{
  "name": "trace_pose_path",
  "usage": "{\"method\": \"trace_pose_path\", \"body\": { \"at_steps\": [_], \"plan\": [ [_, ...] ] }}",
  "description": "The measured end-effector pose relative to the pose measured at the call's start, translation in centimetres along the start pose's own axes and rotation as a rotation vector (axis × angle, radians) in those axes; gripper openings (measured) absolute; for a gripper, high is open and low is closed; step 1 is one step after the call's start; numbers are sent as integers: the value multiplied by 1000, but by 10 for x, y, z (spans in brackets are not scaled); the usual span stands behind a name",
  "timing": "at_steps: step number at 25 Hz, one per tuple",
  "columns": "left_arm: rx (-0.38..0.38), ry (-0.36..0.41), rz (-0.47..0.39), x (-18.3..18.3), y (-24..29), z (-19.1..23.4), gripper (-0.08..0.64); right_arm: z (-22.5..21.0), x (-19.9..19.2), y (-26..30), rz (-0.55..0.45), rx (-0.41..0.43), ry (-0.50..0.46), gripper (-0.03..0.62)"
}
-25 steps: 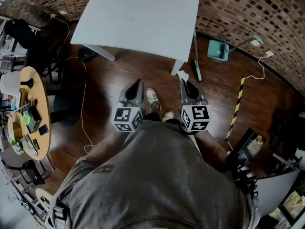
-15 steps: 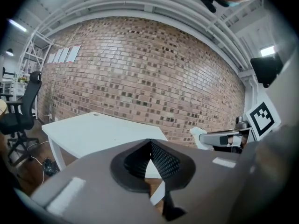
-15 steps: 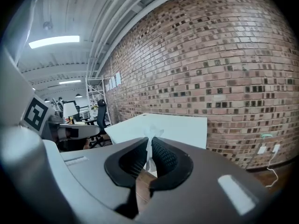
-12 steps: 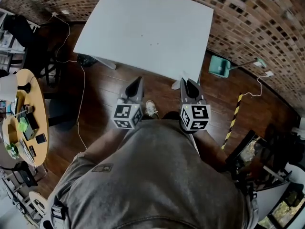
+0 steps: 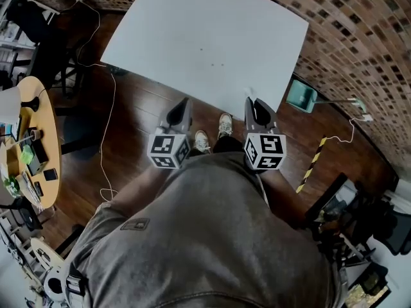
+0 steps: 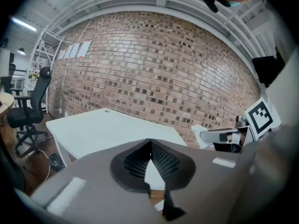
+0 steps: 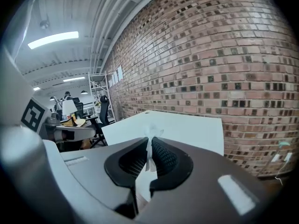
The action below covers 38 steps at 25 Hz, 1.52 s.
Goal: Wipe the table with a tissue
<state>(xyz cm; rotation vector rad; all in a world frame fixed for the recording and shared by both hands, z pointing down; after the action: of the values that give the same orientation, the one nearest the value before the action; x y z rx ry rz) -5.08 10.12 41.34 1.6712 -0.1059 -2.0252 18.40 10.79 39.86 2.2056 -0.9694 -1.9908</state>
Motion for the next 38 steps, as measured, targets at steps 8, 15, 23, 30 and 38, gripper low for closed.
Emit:
{"method": "trace_pose_path", "body": {
  "at_steps": [8,15,23,30,38],
  "plan": [
    [98,-9,33,10,43,-2,2,-43,9,50,67,92,-2,32],
    [160,-26,66,4,65,3,2,-66,7,89,123,138,-6,32],
    [146,-60,123,-7,87,19,2,-66,-15,119,235,100,-4,32],
    [113,-57,173,-16,113,33,2,-70,-29,149,322,64,-9,32],
    [100,-72,236,-28,123,54,2,-69,-48,180,437,22,-40,32]
  ]
}}
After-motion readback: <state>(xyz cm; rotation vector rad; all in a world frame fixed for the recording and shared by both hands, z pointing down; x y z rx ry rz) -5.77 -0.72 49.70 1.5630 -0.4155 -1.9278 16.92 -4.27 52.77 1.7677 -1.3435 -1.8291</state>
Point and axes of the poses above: the fingertips, and each gripper's own axes: y forward along the fingers, z to its left, x out of its top, the point moved 7 cm from there along -y, backward along the fingers, and after that the axes turned 7 degrees about x, right-handed, at the moved point
